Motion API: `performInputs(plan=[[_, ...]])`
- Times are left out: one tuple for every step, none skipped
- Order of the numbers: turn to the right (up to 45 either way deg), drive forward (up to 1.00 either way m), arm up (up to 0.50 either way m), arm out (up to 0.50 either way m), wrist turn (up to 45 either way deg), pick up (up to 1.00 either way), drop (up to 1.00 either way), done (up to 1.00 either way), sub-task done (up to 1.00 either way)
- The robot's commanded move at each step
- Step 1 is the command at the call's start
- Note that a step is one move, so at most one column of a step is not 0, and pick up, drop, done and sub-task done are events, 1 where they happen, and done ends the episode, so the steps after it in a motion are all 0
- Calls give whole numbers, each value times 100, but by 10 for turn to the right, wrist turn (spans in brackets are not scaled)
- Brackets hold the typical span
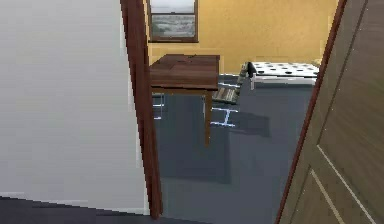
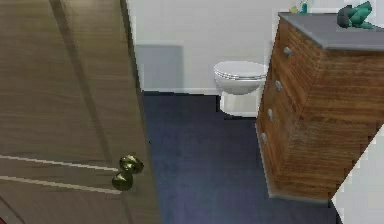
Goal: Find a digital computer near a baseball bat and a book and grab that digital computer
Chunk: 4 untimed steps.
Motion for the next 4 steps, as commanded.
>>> performInputs(plan=[[60,0,0,0,0,0,0,0,0],[0,25,0,0,0,0,0,0,0],[0,100,0,0,0,0,0,0,0],[-120,0,0,0,0,0,0,0,0]])
